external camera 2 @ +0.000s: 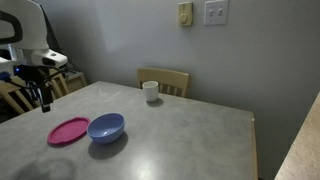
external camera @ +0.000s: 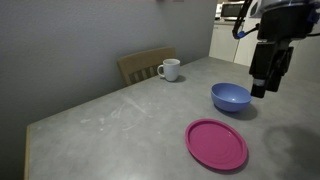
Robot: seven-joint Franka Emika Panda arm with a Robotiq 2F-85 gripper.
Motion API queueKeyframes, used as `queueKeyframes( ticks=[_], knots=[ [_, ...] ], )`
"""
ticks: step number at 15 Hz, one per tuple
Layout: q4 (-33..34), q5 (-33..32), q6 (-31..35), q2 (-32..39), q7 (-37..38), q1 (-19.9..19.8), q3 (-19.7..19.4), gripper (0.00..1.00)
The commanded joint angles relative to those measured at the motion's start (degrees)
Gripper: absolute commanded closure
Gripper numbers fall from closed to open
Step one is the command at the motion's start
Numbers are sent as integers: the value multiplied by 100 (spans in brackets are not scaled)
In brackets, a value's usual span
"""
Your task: Place the pink plate on top of the blue bowl
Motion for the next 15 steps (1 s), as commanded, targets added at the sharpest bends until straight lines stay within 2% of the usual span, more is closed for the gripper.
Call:
queueKeyframes(
  ticks=[1, 3, 4, 7, 12, 15],
  knots=[
    [653, 973, 426, 816, 318, -23, 115, 0],
    [1137, 1630, 727, 1324, 513, 30, 252, 0],
    [1356, 1731, 959, 1556, 791, 50, 333, 0],
    [2134, 1252, 1403, 2411, 2068, 210, 380, 0],
    [2835, 307, 975, 3114, 4440, 569, 37, 0],
    [3047, 331, 867, 3350, 4949, 510, 154, 0]
  ],
)
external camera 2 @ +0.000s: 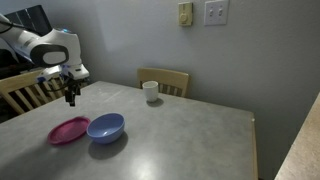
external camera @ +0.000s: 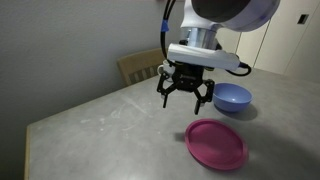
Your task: Place the pink plate on top of the blue bowl
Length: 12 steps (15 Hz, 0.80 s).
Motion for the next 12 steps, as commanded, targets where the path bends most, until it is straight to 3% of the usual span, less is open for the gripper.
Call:
queueKeyframes(
  ticks=[1, 6, 12],
  knots=[
    [374, 101, -356, 292, 365, -77, 117, 0],
    [257, 432, -309, 429, 66, -205, 328, 0],
    [183, 71, -542, 550, -139, -170, 167, 0]
  ],
)
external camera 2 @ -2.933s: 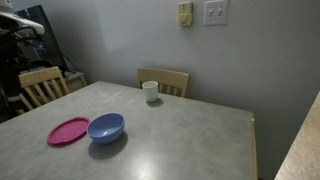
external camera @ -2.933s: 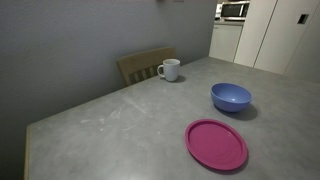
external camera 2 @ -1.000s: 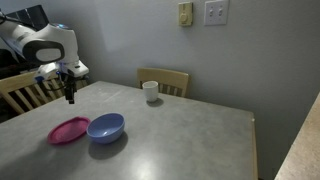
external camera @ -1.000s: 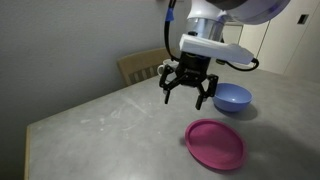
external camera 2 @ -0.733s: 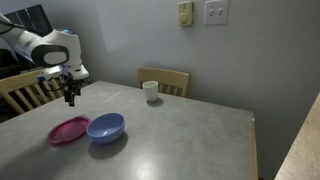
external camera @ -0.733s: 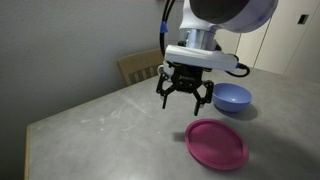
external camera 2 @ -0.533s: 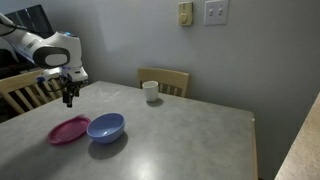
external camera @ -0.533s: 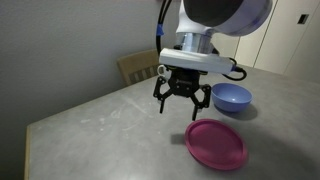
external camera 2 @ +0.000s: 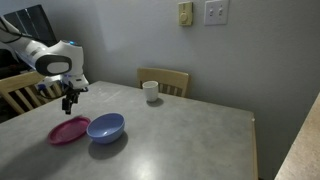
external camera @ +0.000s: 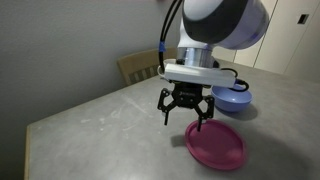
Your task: Place the pink plate on top of the blue bowl
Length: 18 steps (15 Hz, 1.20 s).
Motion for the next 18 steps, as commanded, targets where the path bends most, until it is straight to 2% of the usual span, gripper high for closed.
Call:
queueKeyframes(
  ticks=[1, 5, 6, 7, 9, 13, 18],
  knots=[
    [58, -276, -397, 109, -202, -74, -54, 0],
    [212, -645, -626, 278, -545, -86, -109, 0],
    [127, -450, -405, 223, -1166, -249, 104, 0],
    [60, -519, -468, 160, -545, -21, -111, 0],
    [90, -485, -457, 187, -923, -63, -63, 0],
    [108, -478, -458, 187, -1017, -86, -42, 0],
    [365, -1099, -591, 364, 518, 401, -546, 0]
  ],
)
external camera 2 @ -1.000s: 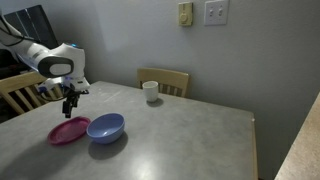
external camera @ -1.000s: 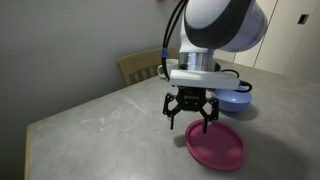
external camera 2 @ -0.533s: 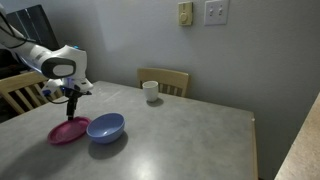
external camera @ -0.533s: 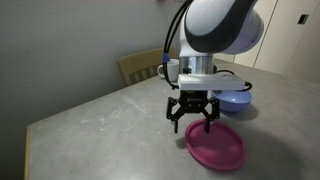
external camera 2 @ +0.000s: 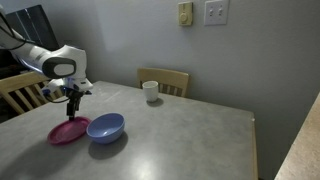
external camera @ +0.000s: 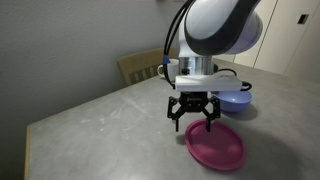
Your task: Place the pink plate on top of the blue bowl
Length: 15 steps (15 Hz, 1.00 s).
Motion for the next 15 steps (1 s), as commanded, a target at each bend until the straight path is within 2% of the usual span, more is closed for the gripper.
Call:
queueKeyframes(
  ticks=[1, 3, 6, 10, 15],
  knots=[
    [286, -498, -151, 190, 1100, 371, -353, 0],
    [428, -870, -225, 275, 1693, 536, -471, 0],
    [631, -1365, -195, 473, 2176, 657, -529, 0],
    [731, -1924, 141, 773, 2224, 679, -578, 0],
    [611, -2089, 685, 804, 2159, 630, -587, 0]
  ],
)
